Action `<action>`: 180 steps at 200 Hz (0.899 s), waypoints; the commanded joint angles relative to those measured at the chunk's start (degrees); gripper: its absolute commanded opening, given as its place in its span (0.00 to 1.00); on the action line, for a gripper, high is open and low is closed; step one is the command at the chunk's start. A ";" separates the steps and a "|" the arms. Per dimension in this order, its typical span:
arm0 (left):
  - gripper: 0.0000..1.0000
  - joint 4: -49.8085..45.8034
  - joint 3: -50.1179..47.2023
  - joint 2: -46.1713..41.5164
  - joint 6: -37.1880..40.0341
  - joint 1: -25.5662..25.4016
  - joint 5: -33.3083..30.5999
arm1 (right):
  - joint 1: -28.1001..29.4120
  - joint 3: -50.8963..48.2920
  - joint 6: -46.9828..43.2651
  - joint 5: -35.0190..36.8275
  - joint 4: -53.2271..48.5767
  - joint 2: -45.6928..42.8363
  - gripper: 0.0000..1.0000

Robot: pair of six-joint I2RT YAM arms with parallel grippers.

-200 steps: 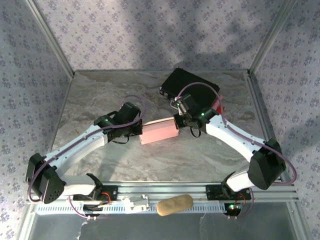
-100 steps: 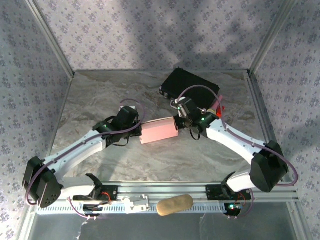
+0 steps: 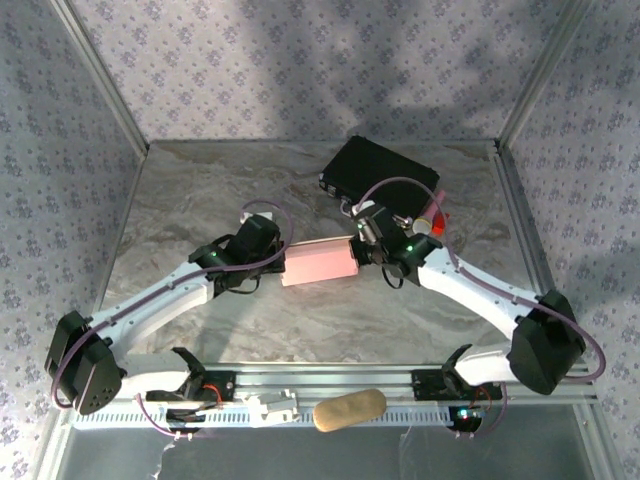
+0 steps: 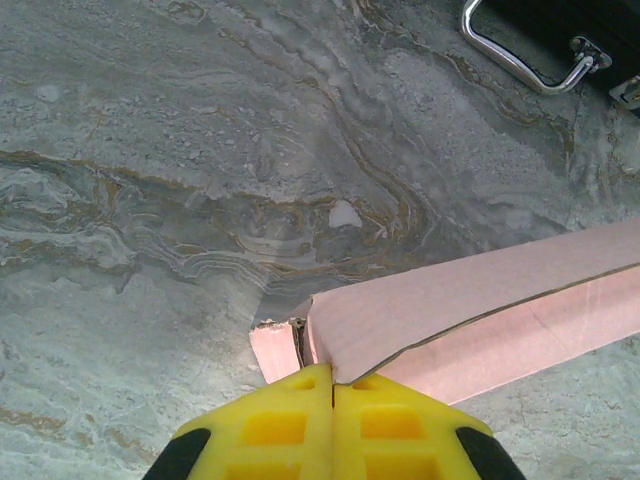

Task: Fold the paper box

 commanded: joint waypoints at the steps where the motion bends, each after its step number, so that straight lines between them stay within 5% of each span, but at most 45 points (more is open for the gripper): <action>1: 0.00 -4.76 -0.75 2.38 0.61 -1.43 0.98 | 0.49 -0.87 3.80 -2.39 -2.79 -3.21 0.30; 53: 0.00 -5.91 0.78 2.82 0.70 -2.78 -0.66 | 0.31 -0.31 12.26 -2.92 -5.12 -6.96 0.44; 82: 0.00 -6.04 1.03 3.07 0.61 -3.22 -0.88 | -1.32 0.00 25.47 -1.54 -7.74 -9.83 0.65; 103: 0.00 -6.20 1.38 3.49 0.70 -3.48 -1.11 | -4.43 -0.35 36.16 -6.13 -5.01 -10.39 0.74; 146: 0.00 -6.83 2.21 3.87 0.92 -3.80 -1.65 | -10.82 -0.87 56.56 -21.52 -2.00 -6.17 0.77; 180: 0.00 -6.85 2.29 3.83 0.92 -4.01 -1.72 | -13.29 -5.76 66.03 -26.98 7.40 -5.78 0.81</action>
